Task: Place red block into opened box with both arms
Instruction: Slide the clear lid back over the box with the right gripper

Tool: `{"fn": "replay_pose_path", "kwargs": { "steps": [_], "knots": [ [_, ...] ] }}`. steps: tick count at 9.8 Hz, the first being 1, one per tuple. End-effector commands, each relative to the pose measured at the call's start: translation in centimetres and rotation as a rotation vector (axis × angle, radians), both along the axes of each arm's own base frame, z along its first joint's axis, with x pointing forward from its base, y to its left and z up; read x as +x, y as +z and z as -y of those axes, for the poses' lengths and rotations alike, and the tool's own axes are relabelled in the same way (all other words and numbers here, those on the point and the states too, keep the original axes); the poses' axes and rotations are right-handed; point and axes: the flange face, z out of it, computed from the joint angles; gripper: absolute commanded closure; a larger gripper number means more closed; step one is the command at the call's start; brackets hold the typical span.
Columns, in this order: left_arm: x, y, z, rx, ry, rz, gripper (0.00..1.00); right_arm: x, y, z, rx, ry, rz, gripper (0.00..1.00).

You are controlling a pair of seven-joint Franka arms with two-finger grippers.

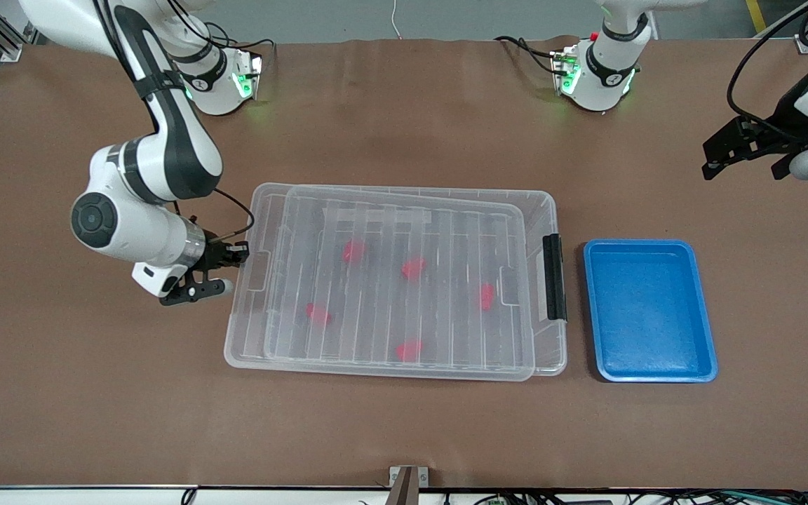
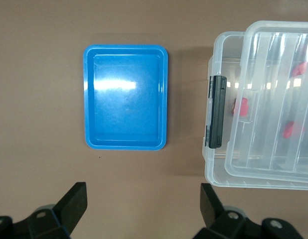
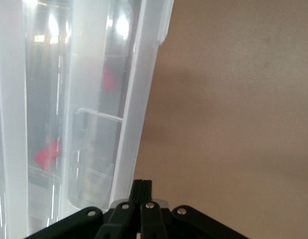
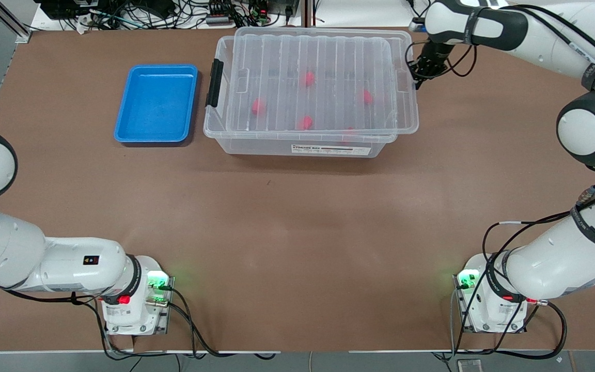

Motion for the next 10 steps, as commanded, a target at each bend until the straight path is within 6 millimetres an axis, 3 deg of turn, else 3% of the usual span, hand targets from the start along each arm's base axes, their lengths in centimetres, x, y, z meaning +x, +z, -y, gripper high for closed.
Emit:
{"fn": "replay_pose_path", "kwargs": {
  "steps": [1,3,4,5,6,8,10],
  "knots": [
    [0.0,-1.4,-0.4,0.032,-0.008,-0.026,0.00,0.7,-0.3,-2.1,0.017,-0.047,-0.012,1.00],
    [0.1,-1.6,-0.3,0.032,-0.009,-0.029,0.00,1.5,0.4,-1.4,0.019,-0.060,-0.002,1.00],
    [0.1,-1.6,-0.3,0.032,-0.009,-0.029,0.00,2.2,1.7,0.2,0.014,-0.077,0.009,0.86],
    [0.1,-1.6,-0.3,0.032,-0.009,-0.029,0.00,2.9,3.6,3.3,0.011,-0.112,-0.020,0.19],
    [0.2,-1.7,-0.3,0.026,-0.004,-0.031,0.00,3.2,7.0,6.0,0.009,-0.141,-0.002,0.00],
    [0.3,-2.0,-0.2,0.026,-0.001,-0.036,0.00,3.0,12.6,11.1,-0.038,-0.188,0.042,0.00],
    [0.3,-2.0,-0.2,0.023,-0.004,-0.038,0.00,1.3,18.7,14.1,-0.142,-0.196,0.014,0.00]
  ]
}}
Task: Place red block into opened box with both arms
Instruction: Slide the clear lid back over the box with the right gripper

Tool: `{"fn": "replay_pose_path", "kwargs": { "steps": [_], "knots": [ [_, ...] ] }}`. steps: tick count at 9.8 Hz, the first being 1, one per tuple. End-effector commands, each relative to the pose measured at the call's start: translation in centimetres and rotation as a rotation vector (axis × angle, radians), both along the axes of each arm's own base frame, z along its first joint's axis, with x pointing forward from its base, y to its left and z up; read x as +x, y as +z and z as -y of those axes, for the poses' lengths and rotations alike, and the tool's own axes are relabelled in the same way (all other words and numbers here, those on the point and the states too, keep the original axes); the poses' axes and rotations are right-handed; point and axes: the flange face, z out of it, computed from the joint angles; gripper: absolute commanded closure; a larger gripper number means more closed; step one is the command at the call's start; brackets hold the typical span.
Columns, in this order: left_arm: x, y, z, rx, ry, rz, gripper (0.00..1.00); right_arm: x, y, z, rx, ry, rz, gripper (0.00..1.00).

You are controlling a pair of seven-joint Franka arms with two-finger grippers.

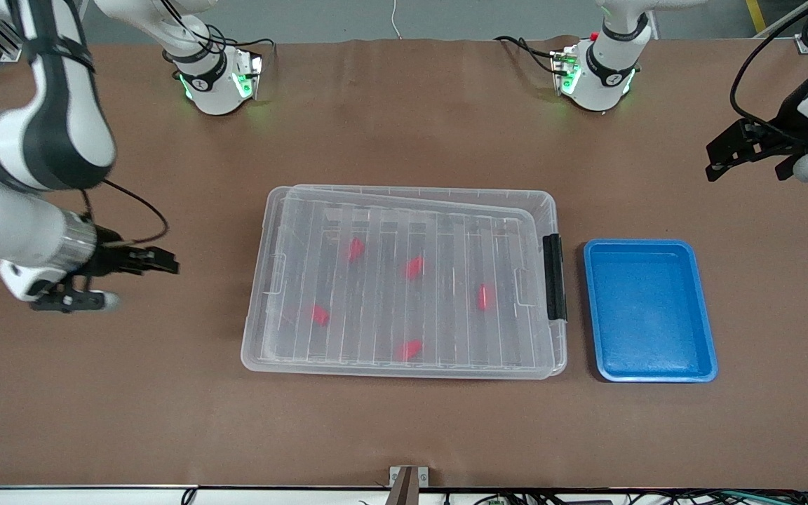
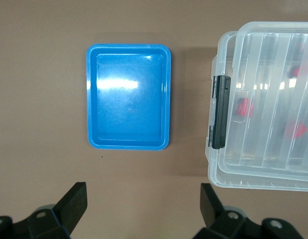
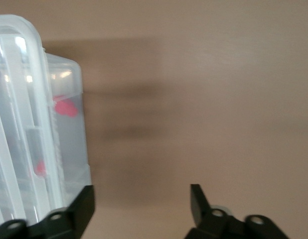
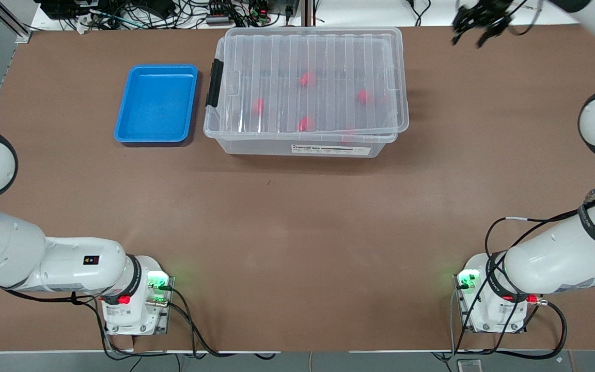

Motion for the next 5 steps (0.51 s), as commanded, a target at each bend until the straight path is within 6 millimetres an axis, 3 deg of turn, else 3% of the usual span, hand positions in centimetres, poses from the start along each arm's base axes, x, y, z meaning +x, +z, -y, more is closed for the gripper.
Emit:
{"fn": "replay_pose_path", "kwargs": {
  "steps": [1,2,5],
  "knots": [
    [0.2,-1.6,-0.1,0.016,-0.016,-0.033,0.00,-3.1,7.0,1.5,-0.089,-0.018,0.014,0.00],
    [0.2,-1.7,-0.2,0.022,-0.015,-0.033,0.00,-4.6,9.5,2.9,-0.084,-0.037,0.040,0.00],
    [0.2,-1.7,-0.2,0.023,-0.035,-0.034,0.00,-7.8,13.9,5.5,-0.074,-0.069,0.065,0.00]
  ]
}}
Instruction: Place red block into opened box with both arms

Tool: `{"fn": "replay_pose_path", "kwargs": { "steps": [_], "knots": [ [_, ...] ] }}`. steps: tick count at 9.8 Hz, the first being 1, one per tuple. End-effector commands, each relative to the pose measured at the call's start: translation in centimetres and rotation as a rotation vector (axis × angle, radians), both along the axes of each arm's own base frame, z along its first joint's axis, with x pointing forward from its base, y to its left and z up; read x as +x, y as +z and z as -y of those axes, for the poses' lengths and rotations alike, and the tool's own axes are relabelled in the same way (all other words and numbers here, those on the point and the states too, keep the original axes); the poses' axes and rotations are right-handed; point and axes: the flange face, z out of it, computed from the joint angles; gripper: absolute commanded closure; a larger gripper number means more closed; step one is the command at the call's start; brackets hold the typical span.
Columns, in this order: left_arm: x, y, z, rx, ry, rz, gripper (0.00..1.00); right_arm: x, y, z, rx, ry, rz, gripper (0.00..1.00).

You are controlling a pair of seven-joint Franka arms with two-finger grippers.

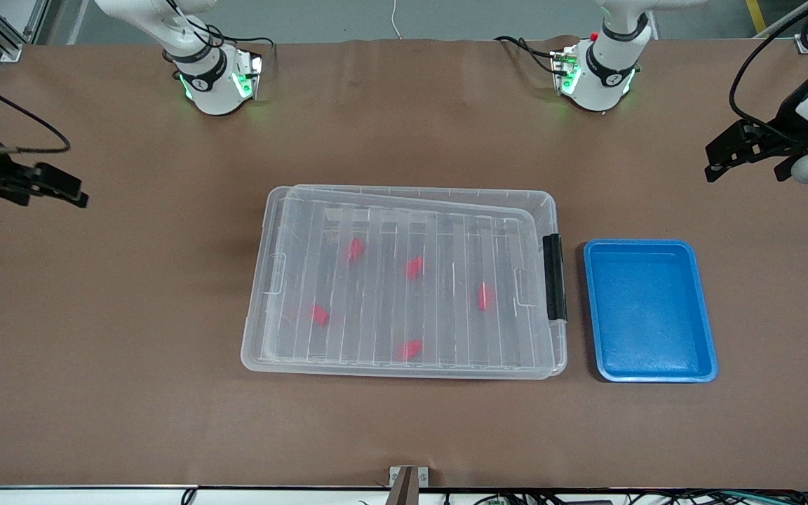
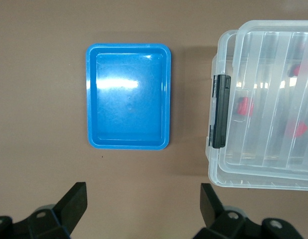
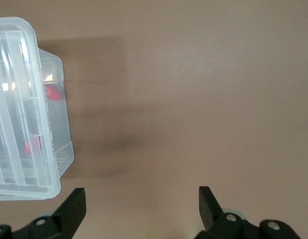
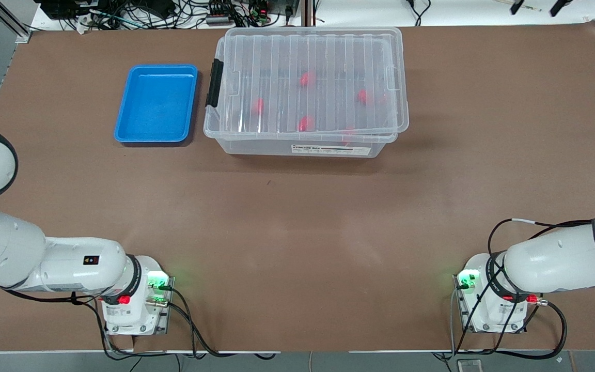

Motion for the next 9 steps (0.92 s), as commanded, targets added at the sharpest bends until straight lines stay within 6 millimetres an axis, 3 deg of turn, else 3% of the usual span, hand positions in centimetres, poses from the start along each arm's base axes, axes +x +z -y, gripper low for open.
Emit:
{"fn": "replay_pose_path", "kwargs": {
  "steps": [1,9],
  "knots": [
    [0.17,-1.60,-0.09,0.024,-0.023,-0.031,0.00,-1.09,0.64,1.10,-0.010,-0.020,0.006,0.00],
    [0.40,-2.03,0.05,0.019,-0.011,-0.039,0.00,-0.48,0.30,1.05,-0.021,-0.012,0.029,0.00]
  ]
}}
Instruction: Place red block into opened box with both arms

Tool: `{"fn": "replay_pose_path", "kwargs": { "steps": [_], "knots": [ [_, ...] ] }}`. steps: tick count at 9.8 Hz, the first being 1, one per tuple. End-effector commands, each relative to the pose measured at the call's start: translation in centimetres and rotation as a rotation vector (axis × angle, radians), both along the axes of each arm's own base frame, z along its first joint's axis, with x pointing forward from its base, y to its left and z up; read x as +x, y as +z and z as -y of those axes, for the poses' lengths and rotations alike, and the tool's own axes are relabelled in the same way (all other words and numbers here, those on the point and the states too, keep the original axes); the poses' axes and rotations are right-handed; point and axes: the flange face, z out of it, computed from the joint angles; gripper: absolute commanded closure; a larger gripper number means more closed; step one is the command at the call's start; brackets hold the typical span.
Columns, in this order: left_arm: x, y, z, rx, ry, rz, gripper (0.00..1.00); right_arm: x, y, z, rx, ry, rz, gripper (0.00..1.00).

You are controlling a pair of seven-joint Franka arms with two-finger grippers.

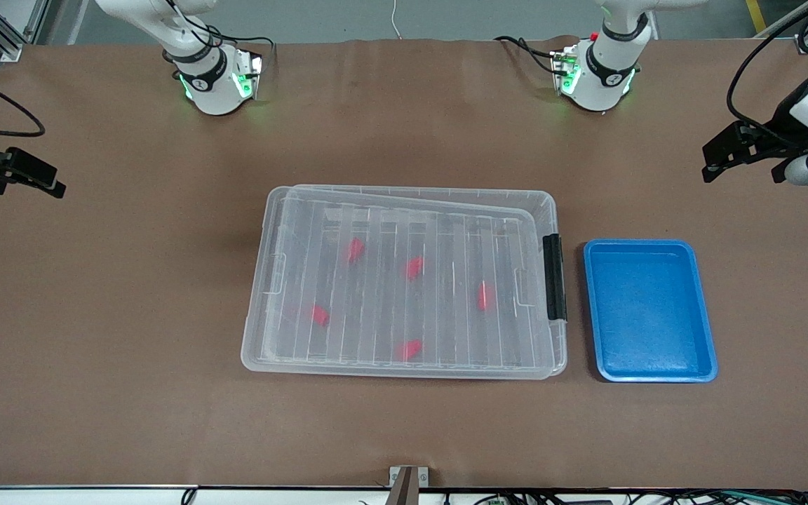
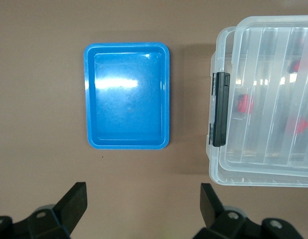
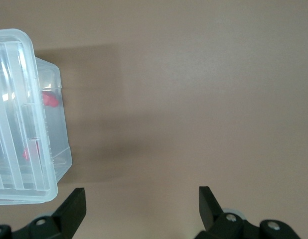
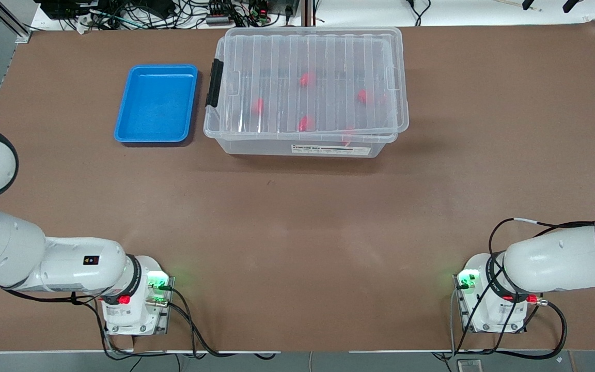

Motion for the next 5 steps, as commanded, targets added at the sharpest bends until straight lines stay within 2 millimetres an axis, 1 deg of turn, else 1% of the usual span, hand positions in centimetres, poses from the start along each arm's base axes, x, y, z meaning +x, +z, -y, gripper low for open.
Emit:
{"fn": "replay_pose_path", "kwargs": {
  "steps": [1,4,5],
  "knots": [
    [0.29,-1.71,-0.07,0.011,0.005,-0.034,0.00,-0.30,0.02,0.16,-0.016,0.000,0.006,0.00],
    [-0.07,-1.58,-0.08,0.011,0.074,-0.043,0.00,-0.30,0.02,0.08,-0.016,0.002,0.006,0.00],
    [-0.07,-1.51,-0.11,0.020,0.065,-0.040,0.00,-0.29,0.03,0.08,-0.016,0.002,0.007,0.00]
  ]
}}
